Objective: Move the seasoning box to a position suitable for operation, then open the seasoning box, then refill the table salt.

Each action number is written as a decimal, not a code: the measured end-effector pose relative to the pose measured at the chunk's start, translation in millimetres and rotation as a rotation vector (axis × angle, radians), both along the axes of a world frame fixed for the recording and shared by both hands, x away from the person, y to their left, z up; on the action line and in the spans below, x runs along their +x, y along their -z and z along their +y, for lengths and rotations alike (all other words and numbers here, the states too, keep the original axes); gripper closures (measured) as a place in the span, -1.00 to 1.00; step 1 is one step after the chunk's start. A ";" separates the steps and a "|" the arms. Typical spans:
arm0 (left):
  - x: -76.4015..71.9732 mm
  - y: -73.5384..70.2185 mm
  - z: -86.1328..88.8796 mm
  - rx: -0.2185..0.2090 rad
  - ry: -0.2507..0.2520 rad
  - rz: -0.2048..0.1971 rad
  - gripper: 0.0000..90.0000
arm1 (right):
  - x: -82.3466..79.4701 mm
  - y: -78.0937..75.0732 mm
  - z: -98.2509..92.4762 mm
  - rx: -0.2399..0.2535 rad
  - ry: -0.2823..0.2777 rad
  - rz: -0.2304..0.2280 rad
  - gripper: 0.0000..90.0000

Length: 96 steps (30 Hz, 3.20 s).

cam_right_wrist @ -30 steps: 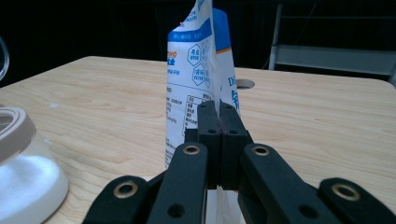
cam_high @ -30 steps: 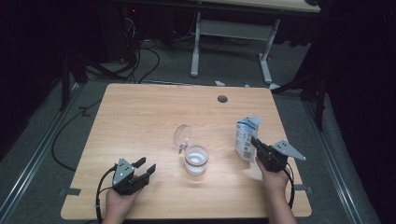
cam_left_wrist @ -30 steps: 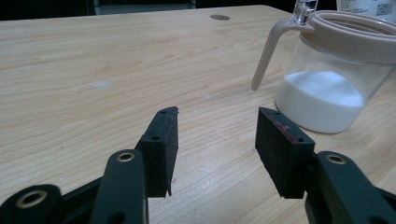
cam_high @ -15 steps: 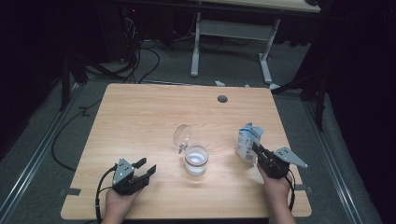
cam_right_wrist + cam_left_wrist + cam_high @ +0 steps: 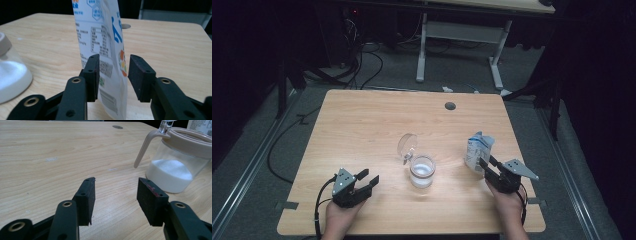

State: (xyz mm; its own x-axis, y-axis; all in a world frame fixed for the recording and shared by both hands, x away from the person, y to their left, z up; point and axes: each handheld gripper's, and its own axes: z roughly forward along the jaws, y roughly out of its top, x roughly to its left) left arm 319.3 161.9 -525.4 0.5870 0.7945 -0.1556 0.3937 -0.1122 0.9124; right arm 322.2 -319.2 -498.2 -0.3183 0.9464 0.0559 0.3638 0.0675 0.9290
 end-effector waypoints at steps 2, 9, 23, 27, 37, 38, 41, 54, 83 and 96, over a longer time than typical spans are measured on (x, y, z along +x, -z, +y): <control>0.9 -0.4 -0.9 0.012 -0.004 -0.001 0.06 | -3.4 1.2 -1.0 -0.014 0.009 0.005 0.30; 5.7 2.1 -3.9 0.025 -0.020 0.016 0.05 | -17.7 7.7 -0.3 -0.048 0.032 0.018 0.25; 8.4 3.1 -9.0 0.052 -0.006 0.010 0.20 | -38.3 13.8 10.8 -0.103 0.020 0.032 0.28; 7.2 2.7 -9.1 0.047 -0.005 0.011 0.21 | -37.6 14.0 17.2 -0.110 -0.003 0.033 0.28; 5.1 4.0 -2.9 0.045 -0.029 0.008 0.34 | -26.1 18.0 47.8 -0.129 -0.077 0.062 0.40; 4.8 3.6 -2.0 0.044 -0.028 0.007 0.34 | -24.7 18.2 51.1 -0.131 -0.079 0.063 0.42; 3.1 1.8 0.1 0.039 -0.033 0.000 0.37 | -21.7 18.6 59.6 -0.138 -0.083 0.068 0.44; 4.3 -7.3 -9.5 0.040 -0.030 0.003 0.44 | -11.1 20.5 84.0 -0.144 -0.159 0.073 0.59; 42.7 -38.8 -59.5 -0.017 -0.015 0.005 0.96 | -9.5 15.0 117.0 -0.158 -0.276 0.048 1.00; 51.3 -47.6 -68.3 -0.020 -0.009 0.003 1.00 | -11.4 14.9 120.8 -0.170 -0.288 0.048 1.00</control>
State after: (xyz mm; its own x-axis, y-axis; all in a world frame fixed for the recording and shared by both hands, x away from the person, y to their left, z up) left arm 370.7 93.6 -477.8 0.5795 0.7963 -0.1737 0.3977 -0.0902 0.9131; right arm 310.9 -198.4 -513.1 -0.5751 0.8147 -0.0738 0.3501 0.3267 0.8779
